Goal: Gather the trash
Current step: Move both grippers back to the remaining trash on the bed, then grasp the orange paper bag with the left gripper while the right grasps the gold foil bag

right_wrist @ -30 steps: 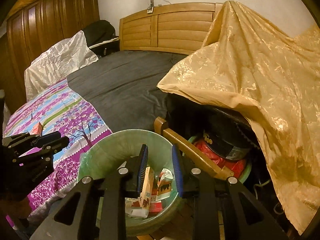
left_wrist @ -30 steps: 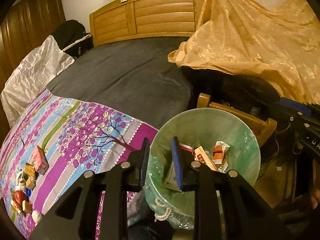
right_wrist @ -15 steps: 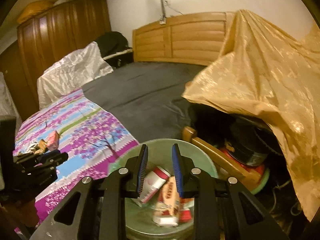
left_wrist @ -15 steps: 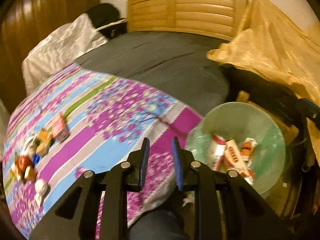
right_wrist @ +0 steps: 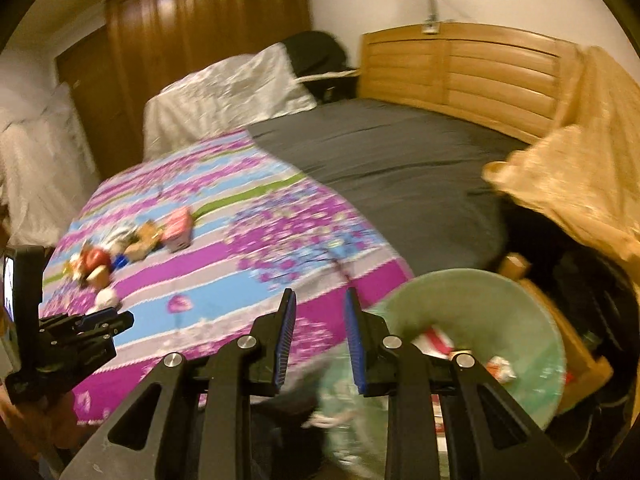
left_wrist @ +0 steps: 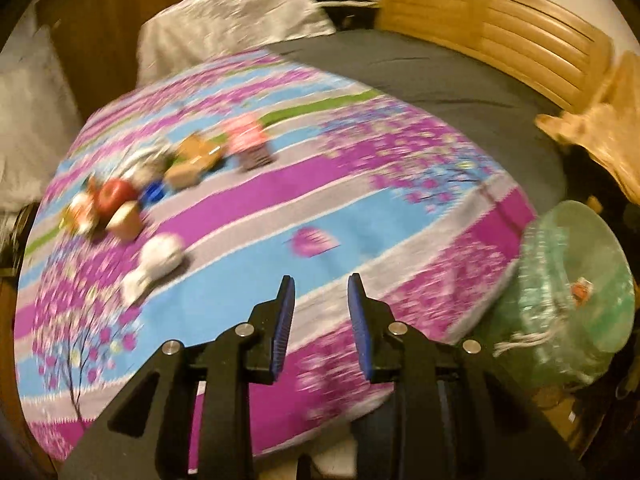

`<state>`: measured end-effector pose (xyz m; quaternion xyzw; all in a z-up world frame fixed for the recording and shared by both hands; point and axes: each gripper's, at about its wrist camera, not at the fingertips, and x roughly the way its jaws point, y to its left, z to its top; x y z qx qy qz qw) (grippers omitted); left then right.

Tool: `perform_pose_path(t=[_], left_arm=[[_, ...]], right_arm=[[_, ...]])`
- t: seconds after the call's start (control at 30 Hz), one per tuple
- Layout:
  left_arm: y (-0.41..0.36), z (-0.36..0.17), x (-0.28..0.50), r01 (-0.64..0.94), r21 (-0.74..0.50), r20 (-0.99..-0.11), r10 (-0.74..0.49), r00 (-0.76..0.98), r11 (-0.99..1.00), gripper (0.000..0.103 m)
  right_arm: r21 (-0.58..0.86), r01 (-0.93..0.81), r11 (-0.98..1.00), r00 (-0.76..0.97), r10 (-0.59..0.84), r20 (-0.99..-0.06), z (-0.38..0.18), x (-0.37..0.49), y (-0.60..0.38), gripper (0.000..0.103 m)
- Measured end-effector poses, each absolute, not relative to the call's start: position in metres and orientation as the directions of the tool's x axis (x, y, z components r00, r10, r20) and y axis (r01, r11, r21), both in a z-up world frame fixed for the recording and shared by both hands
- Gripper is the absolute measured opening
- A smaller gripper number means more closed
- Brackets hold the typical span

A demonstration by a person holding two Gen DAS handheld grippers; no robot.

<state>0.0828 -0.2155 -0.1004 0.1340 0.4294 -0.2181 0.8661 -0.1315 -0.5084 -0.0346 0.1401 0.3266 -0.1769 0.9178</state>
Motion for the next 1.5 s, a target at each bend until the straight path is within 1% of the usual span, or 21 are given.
perform_pose_path(t=[0.33, 0.53, 0.67, 0.8, 0.83, 0.87, 0.9, 0.93, 0.97, 1.0, 1.03, 1.07, 1.1, 1.17, 1.23, 1.43, 1.47, 1.5], left_arm=[[-0.109, -0.131, 0.112, 0.284, 0.035, -0.838, -0.127, 0.531, 0.958, 0.026], [-0.045, -0.144, 0.130, 0.129, -0.005, -0.856, -0.071, 0.512, 0.992, 0.026], [-0.008, -0.144, 0.153, 0.030, -0.047, -0.855, -0.056, 0.515, 0.998, 0.026], [0.021, -0.130, 0.197, -0.031, -0.124, -0.830, -0.086, 0.551, 0.992, 0.026], [0.025, -0.127, 0.209, -0.039, -0.148, -0.824, -0.102, 0.558, 0.988, 0.026], [0.032, -0.123, 0.226, -0.051, -0.194, -0.814, -0.131, 0.565, 0.980, 0.026], [0.034, -0.122, 0.236, -0.056, -0.224, -0.807, -0.153, 0.570, 0.973, 0.026], [0.039, -0.121, 0.250, -0.059, -0.269, -0.796, -0.187, 0.576, 0.961, 0.026], [0.042, -0.120, 0.263, -0.061, -0.305, -0.785, -0.214, 0.581, 0.950, 0.030], [0.043, -0.120, 0.272, -0.062, -0.330, -0.776, -0.233, 0.586, 0.942, 0.043], [0.045, -0.120, 0.284, -0.063, -0.363, -0.764, -0.258, 0.592, 0.930, 0.051], [0.046, -0.121, 0.294, -0.071, -0.384, -0.754, -0.269, 0.599, 0.920, 0.062], [0.046, -0.124, 0.302, -0.078, -0.399, -0.748, -0.276, 0.603, 0.913, 0.063], [0.047, -0.129, 0.317, -0.085, -0.423, -0.747, -0.294, 0.597, 0.902, 0.063], [0.047, -0.141, 0.336, -0.113, -0.431, -0.761, -0.293, 0.579, 0.895, 0.063], [0.055, -0.167, 0.366, -0.159, -0.486, -0.770, -0.335, 0.544, 0.859, 0.063], [0.056, -0.171, 0.369, -0.165, -0.495, -0.770, -0.342, 0.539, 0.853, 0.055], [0.057, -0.175, 0.372, -0.168, -0.512, -0.766, -0.360, 0.532, 0.842, 0.045]], right_arm=[[0.126, 0.177, 0.976, 0.687, -0.031, -0.726, -0.063, -0.041, -0.418, 0.026], [0.088, -0.010, 0.996, 0.647, 0.073, -0.759, -0.078, 0.016, -0.354, 0.026], [0.074, -0.108, 0.991, 0.635, 0.126, -0.762, -0.083, 0.053, -0.327, 0.026], [0.060, -0.197, 0.978, 0.636, 0.175, -0.752, -0.082, 0.110, -0.311, 0.026], [0.059, -0.216, 0.975, 0.635, 0.186, -0.750, -0.081, 0.128, -0.309, 0.029], [0.057, -0.223, 0.973, 0.636, 0.189, -0.748, -0.079, 0.144, -0.307, 0.037], [0.058, -0.232, 0.971, 0.636, 0.196, -0.746, -0.077, 0.160, -0.306, 0.042], [0.060, -0.245, 0.968, 0.634, 0.206, -0.745, -0.076, 0.177, -0.305, 0.051], [0.057, -0.260, 0.964, 0.631, 0.214, -0.745, -0.075, 0.198, -0.301, 0.058], [0.051, -0.275, 0.960, 0.627, 0.219, -0.747, -0.075, 0.219, -0.297, 0.059], [0.043, -0.288, 0.957, 0.620, 0.220, -0.753, -0.076, 0.240, -0.292, 0.060], [0.038, -0.295, 0.955, 0.611, 0.220, -0.760, -0.079, 0.256, -0.288, 0.060], [0.032, -0.304, 0.952, 0.596, 0.216, -0.773, -0.082, 0.277, -0.284, 0.060], [0.018, -0.314, 0.949, 0.571, 0.204, -0.795, -0.090, 0.311, -0.277, 0.060], [0.036, -0.334, 0.942, 0.520, 0.216, -0.826, -0.101, 0.343, -0.272, 0.060], [-0.005, -0.363, 0.932, 0.458, 0.174, -0.872, -0.135, 0.395, -0.256, 0.060], [-0.006, -0.361, 0.932, 0.447, 0.168, -0.878, -0.141, 0.400, -0.255, 0.060], [-0.010, -0.354, 0.935, 0.435, 0.156, -0.887, -0.147, 0.406, -0.254, 0.060]])
